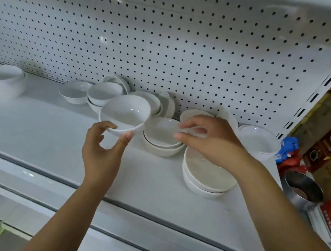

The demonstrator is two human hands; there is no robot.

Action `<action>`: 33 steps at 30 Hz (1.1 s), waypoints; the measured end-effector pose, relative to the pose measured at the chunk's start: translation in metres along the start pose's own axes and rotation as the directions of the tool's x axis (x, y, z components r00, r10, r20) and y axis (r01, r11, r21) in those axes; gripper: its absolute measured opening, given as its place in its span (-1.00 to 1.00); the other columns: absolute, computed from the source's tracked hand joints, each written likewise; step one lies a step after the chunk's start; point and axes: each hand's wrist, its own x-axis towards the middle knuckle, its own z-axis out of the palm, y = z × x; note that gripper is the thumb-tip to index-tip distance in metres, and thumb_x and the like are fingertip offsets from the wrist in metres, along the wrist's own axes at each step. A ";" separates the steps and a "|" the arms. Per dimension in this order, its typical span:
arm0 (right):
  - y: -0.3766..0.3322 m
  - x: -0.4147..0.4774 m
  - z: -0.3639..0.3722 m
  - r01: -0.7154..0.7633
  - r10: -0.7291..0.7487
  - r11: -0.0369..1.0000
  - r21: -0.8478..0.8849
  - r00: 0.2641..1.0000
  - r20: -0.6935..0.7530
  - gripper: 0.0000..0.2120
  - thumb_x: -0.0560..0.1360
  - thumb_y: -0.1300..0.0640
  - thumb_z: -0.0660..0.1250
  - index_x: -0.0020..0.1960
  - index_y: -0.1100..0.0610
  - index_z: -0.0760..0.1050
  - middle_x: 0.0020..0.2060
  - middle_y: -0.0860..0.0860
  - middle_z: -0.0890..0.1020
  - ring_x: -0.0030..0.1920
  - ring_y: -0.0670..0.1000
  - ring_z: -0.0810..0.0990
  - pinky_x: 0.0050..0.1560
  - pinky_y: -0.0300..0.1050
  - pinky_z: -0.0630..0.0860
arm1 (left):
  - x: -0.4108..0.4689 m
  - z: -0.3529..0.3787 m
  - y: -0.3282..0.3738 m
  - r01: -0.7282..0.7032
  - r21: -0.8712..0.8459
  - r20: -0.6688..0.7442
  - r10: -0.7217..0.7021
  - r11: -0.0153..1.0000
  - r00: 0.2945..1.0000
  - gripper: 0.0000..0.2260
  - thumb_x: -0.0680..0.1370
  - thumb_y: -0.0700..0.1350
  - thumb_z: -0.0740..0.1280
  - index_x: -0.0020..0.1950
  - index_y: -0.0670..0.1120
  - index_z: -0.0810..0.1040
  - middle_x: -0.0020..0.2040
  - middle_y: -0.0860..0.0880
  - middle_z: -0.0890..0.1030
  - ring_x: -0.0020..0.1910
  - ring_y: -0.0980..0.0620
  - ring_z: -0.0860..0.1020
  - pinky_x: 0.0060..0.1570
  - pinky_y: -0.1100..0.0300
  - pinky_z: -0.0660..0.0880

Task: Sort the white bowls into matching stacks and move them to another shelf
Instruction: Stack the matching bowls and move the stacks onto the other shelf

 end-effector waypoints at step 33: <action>-0.036 0.024 0.091 -0.148 0.095 0.938 -0.313 0.979 -0.178 -0.51 0.54 0.01 0.46 -0.43 0.15 0.31 -0.45 0.03 0.28 -0.41 -0.02 0.24 -0.33 -0.08 0.16 | 0.097 -0.107 -0.053 -0.026 0.253 0.466 -0.098 0.967 0.879 -0.71 0.46 0.02 0.57 0.00 0.09 0.48 0.08 0.06 0.61 0.10 0.00 0.51 -0.01 0.14 0.40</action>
